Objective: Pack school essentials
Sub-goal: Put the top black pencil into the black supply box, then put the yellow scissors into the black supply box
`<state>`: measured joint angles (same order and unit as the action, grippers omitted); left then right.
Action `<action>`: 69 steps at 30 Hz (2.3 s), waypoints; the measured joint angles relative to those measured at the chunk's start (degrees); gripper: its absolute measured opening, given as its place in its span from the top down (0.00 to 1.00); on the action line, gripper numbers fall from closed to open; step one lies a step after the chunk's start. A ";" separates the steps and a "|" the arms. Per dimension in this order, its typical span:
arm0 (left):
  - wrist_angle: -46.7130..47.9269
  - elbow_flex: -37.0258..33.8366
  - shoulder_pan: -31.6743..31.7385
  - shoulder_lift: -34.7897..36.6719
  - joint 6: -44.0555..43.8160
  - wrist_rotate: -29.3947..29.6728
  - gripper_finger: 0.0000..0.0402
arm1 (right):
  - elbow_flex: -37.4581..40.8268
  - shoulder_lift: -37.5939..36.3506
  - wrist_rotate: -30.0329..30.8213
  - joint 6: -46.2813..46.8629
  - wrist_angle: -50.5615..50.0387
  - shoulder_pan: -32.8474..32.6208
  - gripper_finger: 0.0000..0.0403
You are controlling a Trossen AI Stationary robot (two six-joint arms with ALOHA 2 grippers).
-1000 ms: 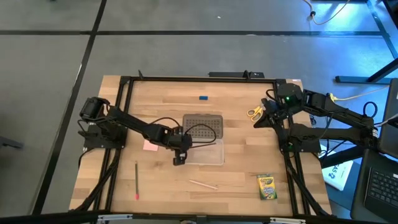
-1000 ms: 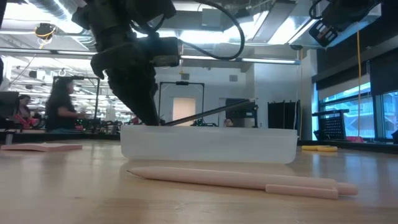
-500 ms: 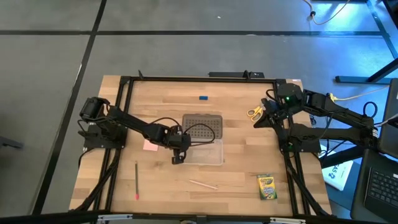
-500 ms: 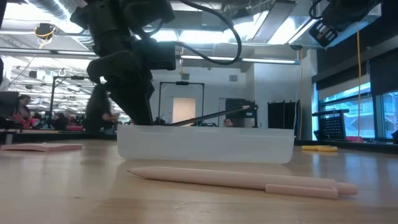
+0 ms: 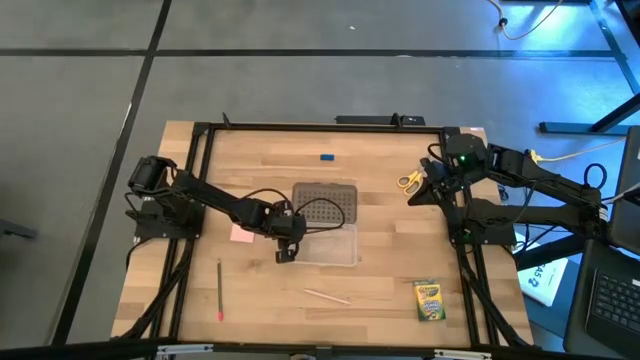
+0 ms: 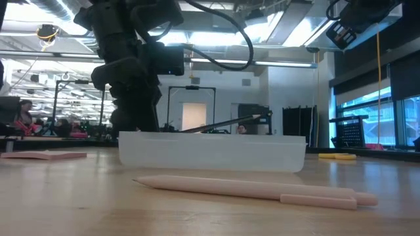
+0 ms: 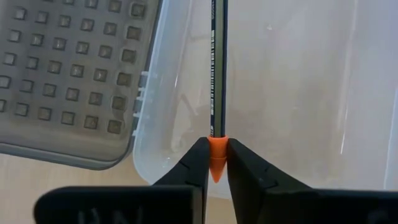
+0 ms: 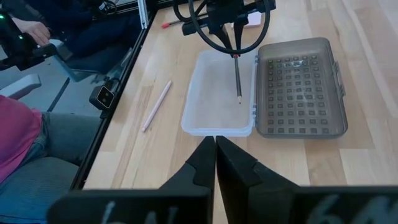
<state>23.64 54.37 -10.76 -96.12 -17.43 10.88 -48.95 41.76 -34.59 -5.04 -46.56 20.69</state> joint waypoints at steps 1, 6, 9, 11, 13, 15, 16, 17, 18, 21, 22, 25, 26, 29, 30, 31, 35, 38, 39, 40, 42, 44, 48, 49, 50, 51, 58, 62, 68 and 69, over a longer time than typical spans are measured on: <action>0.00 0.00 -0.02 0.00 0.00 0.01 0.90 | 0.00 0.00 0.00 0.00 0.00 0.00 0.96; -0.02 0.00 0.26 0.00 -0.43 -0.01 0.85 | 0.00 0.00 0.00 0.00 0.01 0.00 0.96; -0.04 0.00 0.26 0.00 -0.48 -0.01 0.82 | 0.00 0.00 0.00 0.00 0.00 0.00 0.96; -0.06 0.00 0.26 0.00 -1.18 -0.13 0.80 | 0.00 0.00 0.00 0.00 0.00 0.00 0.96; -0.07 0.00 0.26 0.00 -1.95 -0.61 0.79 | 0.00 0.00 0.01 0.00 0.00 0.01 0.96; -0.07 0.00 0.26 0.00 -1.83 -0.77 0.78 | 0.00 0.00 0.00 0.00 0.00 0.01 0.96; -0.09 0.00 0.26 0.00 -1.64 -0.77 0.78 | 0.00 0.00 0.00 0.00 0.00 0.00 0.96; -0.09 -0.02 0.26 0.00 -1.62 -0.81 0.78 | 0.00 0.00 0.00 0.00 0.00 0.02 0.96; -0.09 -0.02 0.26 0.00 -1.64 -0.82 0.79 | 0.00 0.02 0.00 0.00 0.02 0.02 0.96; -0.09 -0.02 0.26 0.00 -1.64 -0.88 0.79 | 0.00 0.00 0.00 0.00 0.00 0.02 0.96; -0.09 -0.02 0.26 0.00 -1.64 -0.88 0.79 | 0.00 0.00 0.02 0.00 0.00 0.02 0.96; -0.11 -0.02 0.26 0.00 -1.81 -1.08 0.78 | 0.00 0.00 0.02 0.00 0.00 0.00 0.96; -0.11 -0.02 0.26 0.00 -1.92 -1.14 0.78 | 0.00 0.00 0.00 0.00 0.02 0.01 0.96; 0.37 1.15 0.24 0.00 -1.55 -1.21 0.79 | 0.00 0.00 0.01 0.00 0.00 0.01 0.96; 1.00 2.15 0.24 0.00 -1.50 -1.23 0.79 | 0.00 0.00 0.00 0.00 0.00 0.00 0.96; 2.52 3.33 0.24 0.00 -1.46 -1.20 0.79 | 0.00 0.00 0.00 0.00 0.02 0.02 0.96; 13.53 9.58 0.24 0.00 -1.86 -0.23 0.79 | 0.00 0.00 0.00 0.00 0.02 0.01 0.96; 21.72 13.93 0.22 0.00 -4.95 0.59 0.79 | 0.00 0.02 0.01 0.00 0.00 0.00 0.96; 24.31 15.40 0.22 0.01 -6.43 0.57 0.79 | 0.00 0.00 0.02 0.00 0.00 0.00 0.96; 26.84 16.88 0.22 0.01 -7.96 0.51 0.79 | 0.00 0.02 0.02 0.00 0.02 0.02 0.96; 31.26 19.16 0.06 0.04 -11.34 0.19 0.79 | 0.00 0.00 0.02 0.30 0.02 0.02 0.96; 35.37 20.93 -0.28 0.04 -14.81 0.13 0.79 | 0.00 0.01 0.02 0.42 0.02 0.02 0.96; 40.82 23.74 -1.79 0.04 -20.55 -0.03 0.79 | 0.00 0.02 0.04 0.10 0.24 0.02 0.96; 41.17 24.10 -2.37 0.04 -21.44 -0.08 0.79 | 0.00 0.02 0.02 0.28 0.50 0.02 0.96; 41.35 24.50 -3.01 0.04 -22.27 -0.21 0.79 | 0.00 0.00 0.04 0.28 0.81 0.02 0.96; 41.43 24.77 -3.69 0.04 -22.91 -0.41 0.79 | 0.00 0.00 0.04 0.22 0.94 0.02 0.96; 41.75 25.11 -8.13 0.86 -28.82 0.01 0.79 | 0.00 0.15 0.04 -1.53 1.04 0.02 0.96; 41.79 25.11 -10.45 3.38 -32.09 4.50 0.79 | 0.02 0.52 -0.84 -1.49 1.63 0.02 0.96; 41.86 25.11 -13.01 7.43 -35.68 11.70 0.79 | 0.02 0.61 5.79 2.22 0.15 0.00 0.99; 41.86 25.11 -13.23 7.92 -36.12 12.31 0.79 | 0.02 0.61 9.14 3.75 0.08 0.00 0.99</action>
<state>65.49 79.48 -24.00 -88.20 -53.55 23.20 -48.93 42.37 -25.45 -1.28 -46.49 20.69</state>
